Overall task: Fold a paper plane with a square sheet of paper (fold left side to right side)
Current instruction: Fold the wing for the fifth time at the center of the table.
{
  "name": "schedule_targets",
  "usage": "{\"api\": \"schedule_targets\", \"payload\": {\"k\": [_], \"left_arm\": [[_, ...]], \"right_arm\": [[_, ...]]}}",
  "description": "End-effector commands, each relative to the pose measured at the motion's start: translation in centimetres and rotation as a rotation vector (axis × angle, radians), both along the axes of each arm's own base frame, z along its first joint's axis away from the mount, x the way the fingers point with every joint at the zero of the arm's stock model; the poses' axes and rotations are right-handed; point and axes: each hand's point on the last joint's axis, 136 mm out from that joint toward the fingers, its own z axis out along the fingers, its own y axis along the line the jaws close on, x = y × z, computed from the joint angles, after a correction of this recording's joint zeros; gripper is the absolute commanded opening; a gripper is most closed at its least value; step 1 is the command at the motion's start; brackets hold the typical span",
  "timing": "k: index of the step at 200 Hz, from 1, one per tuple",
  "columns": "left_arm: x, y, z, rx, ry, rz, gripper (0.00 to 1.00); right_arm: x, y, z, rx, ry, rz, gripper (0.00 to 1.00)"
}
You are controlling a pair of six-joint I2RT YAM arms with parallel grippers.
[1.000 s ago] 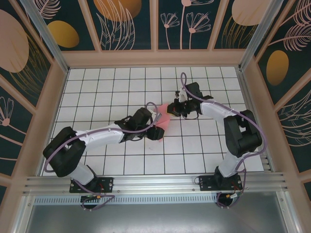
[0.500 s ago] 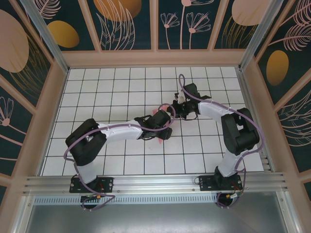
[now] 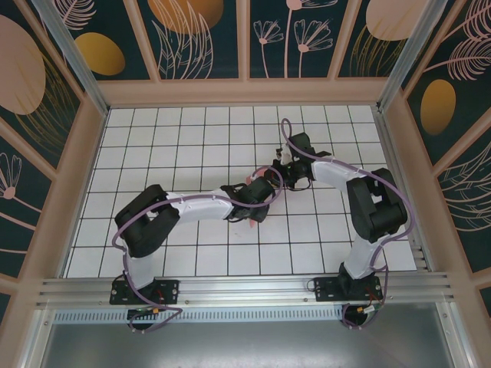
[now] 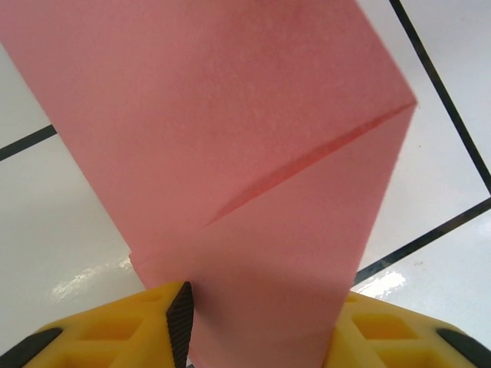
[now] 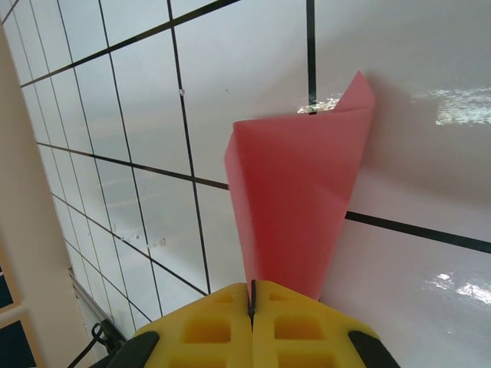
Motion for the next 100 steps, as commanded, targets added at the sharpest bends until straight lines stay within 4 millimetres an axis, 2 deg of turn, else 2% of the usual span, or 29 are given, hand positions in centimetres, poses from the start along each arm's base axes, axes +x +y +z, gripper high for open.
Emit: {"api": "schedule_targets", "payload": {"k": [1,68,100], "left_arm": [[0.15,-0.72,0.00,-0.006,0.005,0.002,0.43],[-0.08,-1.07,-0.82,-0.008,0.027,-0.002,0.35],[-0.08,-1.01,-0.43,-0.016,0.022,-0.005,0.32]], "right_arm": [[-0.09,0.23,-0.21,-0.015,0.023,0.003,0.03],[0.07,-0.22,-0.92,-0.041,0.025,-0.001,0.05],[0.18,-0.31,-0.72,-0.039,0.015,-0.003,0.10]]}}
